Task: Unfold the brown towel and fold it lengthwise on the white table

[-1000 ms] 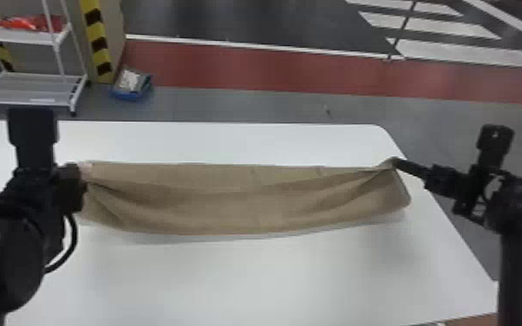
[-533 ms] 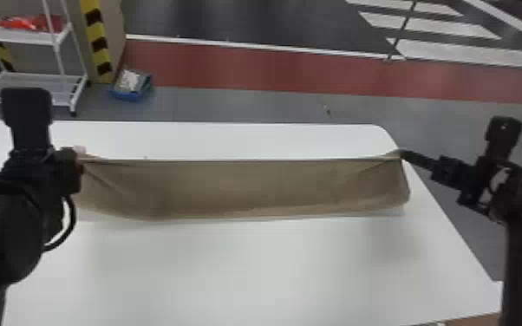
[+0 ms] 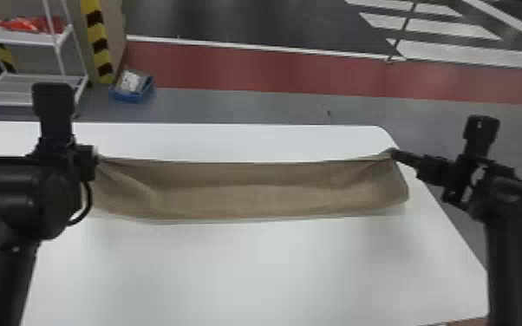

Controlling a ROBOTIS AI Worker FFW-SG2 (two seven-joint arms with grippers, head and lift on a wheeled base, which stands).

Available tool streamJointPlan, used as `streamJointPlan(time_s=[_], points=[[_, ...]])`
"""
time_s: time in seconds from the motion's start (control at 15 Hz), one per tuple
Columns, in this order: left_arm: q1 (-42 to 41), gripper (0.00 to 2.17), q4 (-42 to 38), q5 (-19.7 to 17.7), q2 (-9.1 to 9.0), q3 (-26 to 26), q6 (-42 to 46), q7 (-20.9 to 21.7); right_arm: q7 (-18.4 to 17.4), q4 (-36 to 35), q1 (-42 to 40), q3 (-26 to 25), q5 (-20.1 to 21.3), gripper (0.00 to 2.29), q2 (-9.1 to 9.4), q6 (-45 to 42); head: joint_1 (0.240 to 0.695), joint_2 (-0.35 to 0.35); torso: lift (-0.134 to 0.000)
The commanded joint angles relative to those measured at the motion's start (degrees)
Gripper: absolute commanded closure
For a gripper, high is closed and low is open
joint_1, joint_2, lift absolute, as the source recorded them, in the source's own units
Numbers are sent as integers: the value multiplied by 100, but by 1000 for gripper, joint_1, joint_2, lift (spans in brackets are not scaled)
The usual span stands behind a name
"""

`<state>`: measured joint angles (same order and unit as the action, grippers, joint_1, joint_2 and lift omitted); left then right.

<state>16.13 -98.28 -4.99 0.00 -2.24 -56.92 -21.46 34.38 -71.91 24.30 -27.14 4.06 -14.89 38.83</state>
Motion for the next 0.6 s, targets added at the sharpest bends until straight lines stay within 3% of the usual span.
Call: streamJointPlan(time_s=[0.0,0.07,0.13,0.2,0.27,0.4,0.53], points=[[118,1760,353,51,-15,-31,300,-16,-45,344,110,60,25,1480,-40,-301,685,-186,-123],[145,1656,433,77,-15,-57,317,-51,-63,476,145,86,25,1447,-40,-407,684,-186,-123],[145,1214,468,174,-15,-75,387,-42,-186,511,145,112,34,1227,-31,-530,684,-185,-123],[136,353,520,279,-15,-110,423,-7,-247,581,145,200,16,913,-40,-670,684,-184,-123],[136,29,538,411,-15,-145,423,2,-344,634,145,262,25,745,-31,-776,684,-183,-123],[66,19,556,639,-15,-215,387,-34,-405,660,128,332,25,33,-31,-828,684,-182,-123],[-49,19,477,683,9,-189,458,19,-449,660,57,279,7,12,-31,-969,688,-173,-123]])
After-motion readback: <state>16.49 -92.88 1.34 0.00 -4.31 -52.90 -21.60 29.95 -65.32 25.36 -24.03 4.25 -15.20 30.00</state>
